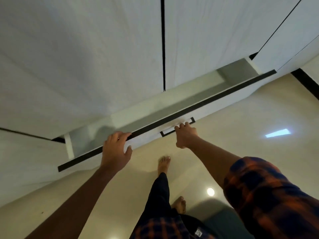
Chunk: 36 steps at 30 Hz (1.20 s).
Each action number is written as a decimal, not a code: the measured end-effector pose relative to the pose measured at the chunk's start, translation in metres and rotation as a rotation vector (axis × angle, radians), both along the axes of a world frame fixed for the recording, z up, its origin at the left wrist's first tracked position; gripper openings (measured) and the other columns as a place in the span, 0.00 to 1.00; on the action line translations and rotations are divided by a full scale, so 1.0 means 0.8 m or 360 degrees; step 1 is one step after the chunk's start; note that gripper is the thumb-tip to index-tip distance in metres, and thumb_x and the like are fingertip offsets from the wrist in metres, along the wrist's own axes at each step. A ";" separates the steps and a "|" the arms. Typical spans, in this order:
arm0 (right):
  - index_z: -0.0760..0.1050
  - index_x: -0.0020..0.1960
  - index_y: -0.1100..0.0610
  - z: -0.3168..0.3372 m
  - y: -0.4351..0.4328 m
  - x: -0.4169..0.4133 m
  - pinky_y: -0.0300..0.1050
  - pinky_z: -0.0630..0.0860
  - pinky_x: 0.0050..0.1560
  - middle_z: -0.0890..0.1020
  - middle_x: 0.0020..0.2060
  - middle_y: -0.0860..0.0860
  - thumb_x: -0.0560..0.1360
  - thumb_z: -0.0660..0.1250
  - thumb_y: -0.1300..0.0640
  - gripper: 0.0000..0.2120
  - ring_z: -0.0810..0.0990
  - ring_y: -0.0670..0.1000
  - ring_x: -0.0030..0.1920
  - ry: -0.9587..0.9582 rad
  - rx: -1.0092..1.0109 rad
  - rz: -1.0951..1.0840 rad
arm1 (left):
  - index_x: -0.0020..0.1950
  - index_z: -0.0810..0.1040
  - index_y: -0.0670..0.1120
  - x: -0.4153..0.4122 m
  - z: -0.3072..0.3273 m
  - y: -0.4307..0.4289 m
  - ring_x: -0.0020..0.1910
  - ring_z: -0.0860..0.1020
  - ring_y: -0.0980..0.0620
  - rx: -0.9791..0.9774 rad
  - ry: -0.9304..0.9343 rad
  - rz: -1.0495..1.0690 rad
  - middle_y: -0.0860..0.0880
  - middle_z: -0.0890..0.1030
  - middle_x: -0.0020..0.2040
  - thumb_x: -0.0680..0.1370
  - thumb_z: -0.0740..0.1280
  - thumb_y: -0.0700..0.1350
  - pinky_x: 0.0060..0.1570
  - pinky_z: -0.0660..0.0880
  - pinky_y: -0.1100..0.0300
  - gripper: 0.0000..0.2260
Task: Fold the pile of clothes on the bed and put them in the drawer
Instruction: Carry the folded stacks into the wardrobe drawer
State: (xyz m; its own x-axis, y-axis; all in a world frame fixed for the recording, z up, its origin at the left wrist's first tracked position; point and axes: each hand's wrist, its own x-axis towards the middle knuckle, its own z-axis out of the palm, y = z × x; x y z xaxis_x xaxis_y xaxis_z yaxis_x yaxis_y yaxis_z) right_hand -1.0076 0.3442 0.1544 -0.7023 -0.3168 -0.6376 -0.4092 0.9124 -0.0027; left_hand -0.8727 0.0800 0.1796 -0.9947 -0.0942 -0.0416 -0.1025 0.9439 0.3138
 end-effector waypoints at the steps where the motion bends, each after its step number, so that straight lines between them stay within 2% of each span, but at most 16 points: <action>1: 0.63 0.75 0.56 0.001 0.008 0.018 0.56 0.73 0.63 0.68 0.72 0.58 0.74 0.68 0.55 0.32 0.66 0.60 0.72 -0.0002 -0.0010 0.0003 | 0.65 0.78 0.47 0.017 -0.001 -0.009 0.55 0.75 0.40 -0.0040 -0.0041 0.0091 0.44 0.77 0.57 0.72 0.62 0.52 0.52 0.74 0.45 0.23; 3: 0.64 0.75 0.54 0.005 0.021 0.051 0.57 0.73 0.63 0.69 0.72 0.56 0.76 0.65 0.54 0.29 0.68 0.59 0.71 0.0074 -0.0044 0.0042 | 0.64 0.80 0.48 0.049 -0.006 -0.024 0.55 0.76 0.41 0.0019 -0.0146 0.0235 0.45 0.78 0.56 0.72 0.63 0.55 0.53 0.74 0.46 0.23; 5: 0.68 0.74 0.51 0.015 0.020 0.086 0.56 0.74 0.63 0.72 0.71 0.54 0.78 0.64 0.52 0.25 0.71 0.57 0.69 0.0228 -0.0267 0.0052 | 0.63 0.80 0.49 0.081 -0.003 -0.032 0.53 0.79 0.44 0.0231 -0.0354 0.0291 0.49 0.79 0.53 0.73 0.61 0.58 0.51 0.73 0.53 0.23; 8: 0.77 0.65 0.52 0.033 0.003 0.139 0.54 0.77 0.57 0.81 0.59 0.52 0.78 0.66 0.53 0.16 0.77 0.56 0.60 0.0435 -0.0731 0.0046 | 0.64 0.79 0.49 0.120 0.003 -0.029 0.50 0.80 0.48 0.0384 -0.0502 0.0202 0.51 0.81 0.50 0.76 0.61 0.59 0.48 0.70 0.58 0.22; 11: 0.81 0.56 0.53 0.040 -0.020 0.204 0.51 0.78 0.48 0.82 0.49 0.51 0.76 0.70 0.53 0.10 0.79 0.55 0.50 0.0622 -0.1046 0.0044 | 0.58 0.81 0.51 0.151 0.017 -0.014 0.46 0.81 0.51 0.0598 -0.0579 0.0247 0.53 0.82 0.46 0.79 0.67 0.55 0.44 0.71 0.60 0.12; 13: 0.80 0.56 0.52 0.037 -0.038 0.243 0.51 0.76 0.50 0.80 0.48 0.50 0.77 0.69 0.48 0.11 0.78 0.53 0.48 0.0679 -0.1094 0.0000 | 0.56 0.83 0.53 0.164 0.022 -0.005 0.44 0.81 0.53 0.0640 -0.0685 0.0241 0.54 0.83 0.44 0.79 0.69 0.53 0.42 0.72 0.60 0.08; 16: 0.81 0.57 0.49 0.028 -0.065 0.288 0.53 0.71 0.62 0.79 0.51 0.49 0.80 0.62 0.41 0.16 0.77 0.52 0.52 0.0703 -0.1001 -0.0111 | 0.50 0.84 0.57 0.181 0.024 -0.006 0.41 0.81 0.54 0.0720 -0.0856 0.0131 0.54 0.84 0.41 0.77 0.71 0.54 0.42 0.75 0.58 0.04; 19: 0.84 0.50 0.50 0.020 -0.082 0.326 0.58 0.62 0.73 0.81 0.50 0.50 0.82 0.58 0.42 0.18 0.79 0.54 0.54 0.0700 -0.0785 -0.0219 | 0.50 0.86 0.55 0.196 0.025 -0.019 0.43 0.83 0.55 0.0845 -0.1022 -0.0059 0.55 0.86 0.42 0.77 0.72 0.53 0.46 0.77 0.57 0.05; 21: 0.84 0.48 0.50 0.016 -0.084 0.348 0.61 0.57 0.77 0.82 0.48 0.50 0.84 0.53 0.44 0.22 0.79 0.54 0.54 0.0706 -0.0658 -0.0245 | 0.52 0.87 0.55 0.206 0.022 -0.027 0.45 0.84 0.59 0.0935 -0.1084 -0.0129 0.57 0.86 0.45 0.77 0.73 0.52 0.51 0.79 0.58 0.06; 23: 0.83 0.47 0.51 0.017 -0.094 0.382 0.62 0.55 0.78 0.83 0.46 0.50 0.84 0.50 0.46 0.24 0.79 0.54 0.55 0.0723 -0.0534 -0.0323 | 0.54 0.86 0.52 0.224 0.016 -0.042 0.46 0.83 0.61 0.0940 -0.1185 -0.0284 0.57 0.86 0.48 0.76 0.74 0.51 0.54 0.79 0.60 0.08; 25: 0.83 0.46 0.52 0.021 -0.099 0.401 0.62 0.54 0.78 0.84 0.46 0.51 0.85 0.50 0.47 0.24 0.79 0.55 0.56 0.0683 -0.0468 -0.0410 | 0.57 0.86 0.49 0.239 0.008 -0.052 0.47 0.83 0.61 0.0920 -0.1265 -0.0384 0.56 0.86 0.50 0.75 0.75 0.50 0.53 0.78 0.63 0.11; 28: 0.83 0.48 0.53 0.029 -0.116 0.450 0.60 0.49 0.79 0.83 0.49 0.51 0.85 0.50 0.48 0.23 0.77 0.54 0.60 0.0607 -0.0327 -0.0611 | 0.60 0.84 0.47 0.279 0.007 -0.067 0.50 0.83 0.56 0.0880 -0.1387 -0.0578 0.53 0.85 0.52 0.75 0.76 0.48 0.56 0.79 0.57 0.14; 31: 0.82 0.51 0.52 0.035 -0.126 0.487 0.62 0.47 0.80 0.82 0.55 0.51 0.85 0.50 0.48 0.22 0.73 0.54 0.67 0.0540 -0.0204 -0.0774 | 0.63 0.82 0.45 0.308 0.009 -0.062 0.51 0.84 0.50 0.0855 -0.1437 -0.0665 0.49 0.84 0.55 0.76 0.75 0.45 0.52 0.82 0.52 0.16; 33: 0.81 0.55 0.53 0.037 -0.128 0.513 0.64 0.46 0.80 0.80 0.60 0.52 0.84 0.51 0.48 0.20 0.70 0.54 0.71 0.0481 -0.0109 -0.0900 | 0.63 0.82 0.44 0.323 0.010 -0.050 0.50 0.84 0.49 0.0840 -0.1467 -0.0766 0.48 0.84 0.56 0.76 0.75 0.43 0.47 0.83 0.56 0.16; 36: 0.80 0.61 0.53 0.034 -0.124 0.543 0.65 0.48 0.79 0.76 0.69 0.53 0.84 0.53 0.46 0.20 0.62 0.55 0.78 0.0442 -0.0091 -0.0993 | 0.62 0.82 0.44 0.340 0.007 -0.030 0.52 0.82 0.51 0.0668 -0.1384 -0.0987 0.47 0.84 0.57 0.75 0.75 0.47 0.50 0.80 0.59 0.17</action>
